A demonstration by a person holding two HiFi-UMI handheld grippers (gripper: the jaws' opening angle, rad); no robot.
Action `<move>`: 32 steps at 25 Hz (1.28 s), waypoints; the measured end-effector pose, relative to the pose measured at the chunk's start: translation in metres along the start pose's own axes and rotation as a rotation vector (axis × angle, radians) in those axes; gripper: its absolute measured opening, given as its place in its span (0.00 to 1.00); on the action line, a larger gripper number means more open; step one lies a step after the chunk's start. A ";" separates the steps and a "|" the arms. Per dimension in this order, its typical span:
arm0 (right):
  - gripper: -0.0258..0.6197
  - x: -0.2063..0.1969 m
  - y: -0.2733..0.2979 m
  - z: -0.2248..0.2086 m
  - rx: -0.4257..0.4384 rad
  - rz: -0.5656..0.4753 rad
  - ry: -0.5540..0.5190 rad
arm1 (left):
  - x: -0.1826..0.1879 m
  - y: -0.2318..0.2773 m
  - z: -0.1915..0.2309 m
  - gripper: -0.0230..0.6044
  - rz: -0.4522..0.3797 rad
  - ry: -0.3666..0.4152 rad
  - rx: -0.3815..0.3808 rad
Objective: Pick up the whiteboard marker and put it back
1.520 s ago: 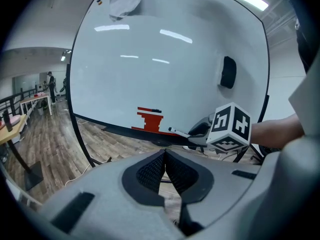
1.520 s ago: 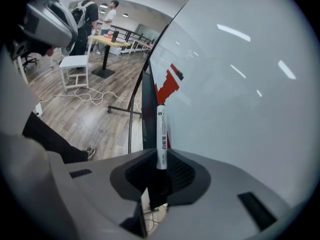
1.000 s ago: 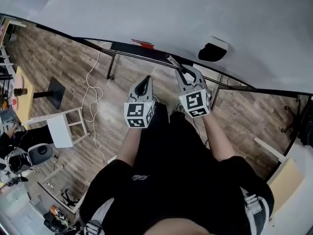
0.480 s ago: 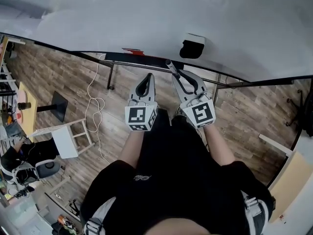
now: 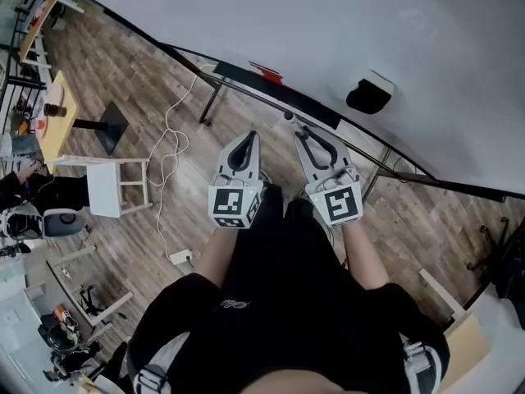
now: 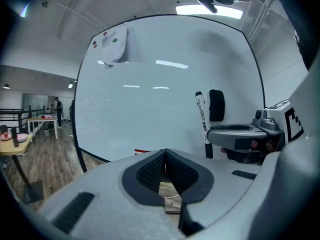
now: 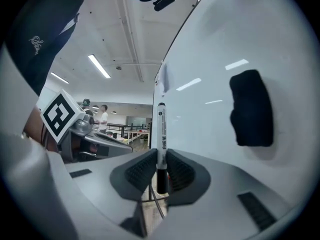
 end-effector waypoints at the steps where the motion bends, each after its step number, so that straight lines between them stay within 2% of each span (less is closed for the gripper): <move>1: 0.12 0.000 0.006 0.007 0.029 -0.007 0.005 | 0.000 -0.007 0.006 0.05 -0.003 -0.002 0.029; 4: 0.12 0.004 0.024 0.028 0.108 -0.038 0.037 | 0.001 -0.026 0.022 0.05 -0.019 -0.006 0.104; 12: 0.12 0.015 0.081 0.095 0.287 -0.048 0.026 | -0.004 -0.094 0.081 0.05 -0.037 -0.050 0.283; 16: 0.12 0.023 0.116 0.143 0.346 -0.054 -0.014 | -0.008 -0.137 0.126 0.05 -0.057 -0.082 0.378; 19: 0.12 0.026 0.139 0.179 0.390 -0.059 0.004 | -0.016 -0.169 0.155 0.05 -0.073 -0.110 0.444; 27: 0.12 0.029 0.195 0.287 0.459 -0.020 0.046 | -0.029 -0.259 0.238 0.05 -0.130 -0.138 0.555; 32: 0.12 0.042 0.231 0.352 0.498 -0.015 0.070 | -0.022 -0.311 0.287 0.05 -0.154 -0.150 0.576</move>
Point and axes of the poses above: the fingertips, and each gripper's own axes: y forward along the fingers, z to its left, x out of its top, the point moved 9 cm from there along -y, backward along the fingers, and after that the axes turned 8 degrees about -z, right-handed, at the moved point
